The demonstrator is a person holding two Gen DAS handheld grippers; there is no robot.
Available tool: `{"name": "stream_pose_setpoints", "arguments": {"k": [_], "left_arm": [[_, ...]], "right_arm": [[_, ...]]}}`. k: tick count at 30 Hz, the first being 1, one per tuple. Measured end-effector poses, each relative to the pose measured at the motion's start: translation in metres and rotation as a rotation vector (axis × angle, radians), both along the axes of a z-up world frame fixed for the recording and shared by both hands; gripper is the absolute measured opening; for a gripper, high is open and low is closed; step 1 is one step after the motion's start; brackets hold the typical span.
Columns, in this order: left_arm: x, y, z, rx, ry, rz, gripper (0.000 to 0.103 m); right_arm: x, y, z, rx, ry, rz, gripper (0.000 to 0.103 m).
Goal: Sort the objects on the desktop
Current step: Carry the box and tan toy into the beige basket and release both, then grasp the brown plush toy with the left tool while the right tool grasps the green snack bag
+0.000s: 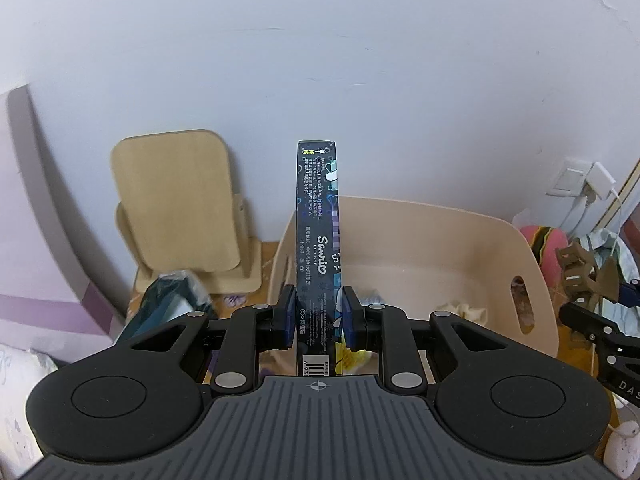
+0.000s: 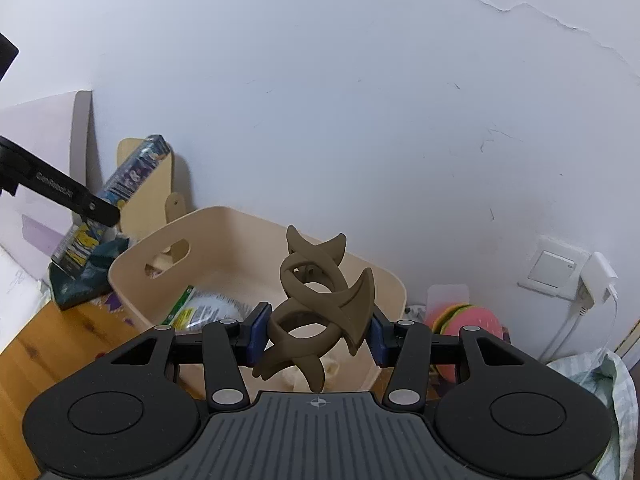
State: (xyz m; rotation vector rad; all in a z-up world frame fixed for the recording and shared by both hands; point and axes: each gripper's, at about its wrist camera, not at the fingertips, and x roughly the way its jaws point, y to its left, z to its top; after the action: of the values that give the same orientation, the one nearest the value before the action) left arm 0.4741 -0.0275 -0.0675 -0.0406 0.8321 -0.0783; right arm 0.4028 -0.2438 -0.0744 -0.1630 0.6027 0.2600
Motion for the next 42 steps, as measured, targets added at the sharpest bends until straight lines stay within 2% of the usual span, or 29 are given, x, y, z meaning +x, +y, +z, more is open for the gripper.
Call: {"name": "stream_pose_setpoints", "arguments": {"k": [4,6,8,11,18,24,26,28,29,34,35,38,39,42], "left_arm": [[0.019,-0.008,-0.012,-0.024,0.043,0.009,0.023],[0.028,-0.009,-0.02,-0.051,0.09,0.048,0.023],[0.037,-0.006,-0.03,-0.107,0.146,0.114,0.023],[0.048,-0.003,-0.043,-0.19,0.21,0.159,0.023],[0.067,-0.005,-0.062,-0.175,0.271,0.149,0.023],[0.065,-0.007,-0.074,-0.171,0.299,0.135,0.023],[0.064,-0.007,-0.075,-0.165,0.306,0.13,0.03],[0.062,-0.006,-0.074,-0.165,0.31,0.139,0.053],[0.062,-0.005,-0.074,-0.164,0.303,0.147,0.057],[0.054,-0.003,-0.065,-0.158,0.273,0.142,0.062],[0.051,-0.003,-0.061,-0.155,0.263,0.14,0.063],[0.04,-0.002,-0.052,-0.155,0.234,0.134,0.066],[0.037,-0.002,-0.049,-0.159,0.228,0.133,0.067],[0.024,0.001,-0.042,-0.177,0.222,0.129,0.068]], "right_arm": [[0.018,0.001,-0.006,0.017,0.023,-0.02,0.046],[0.027,0.003,-0.012,0.026,0.041,-0.027,0.046],[0.036,0.005,-0.02,0.027,0.063,-0.032,0.046],[0.048,0.009,-0.033,0.038,0.101,-0.042,0.046],[0.062,0.021,-0.052,0.034,0.157,-0.029,0.046],[0.069,0.032,-0.063,0.005,0.209,0.009,0.046],[0.069,0.035,-0.066,-0.016,0.215,0.015,0.053],[0.067,0.036,-0.067,-0.033,0.205,0.018,0.058],[0.066,0.037,-0.066,-0.036,0.198,0.018,0.06],[0.06,0.036,-0.056,-0.034,0.167,0.009,0.079],[0.058,0.035,-0.054,-0.032,0.16,0.006,0.08],[0.049,0.032,-0.046,-0.019,0.145,-0.004,0.093],[0.045,0.031,-0.043,-0.011,0.143,-0.01,0.101],[0.031,0.027,-0.038,0.023,0.145,-0.019,0.103]]}}
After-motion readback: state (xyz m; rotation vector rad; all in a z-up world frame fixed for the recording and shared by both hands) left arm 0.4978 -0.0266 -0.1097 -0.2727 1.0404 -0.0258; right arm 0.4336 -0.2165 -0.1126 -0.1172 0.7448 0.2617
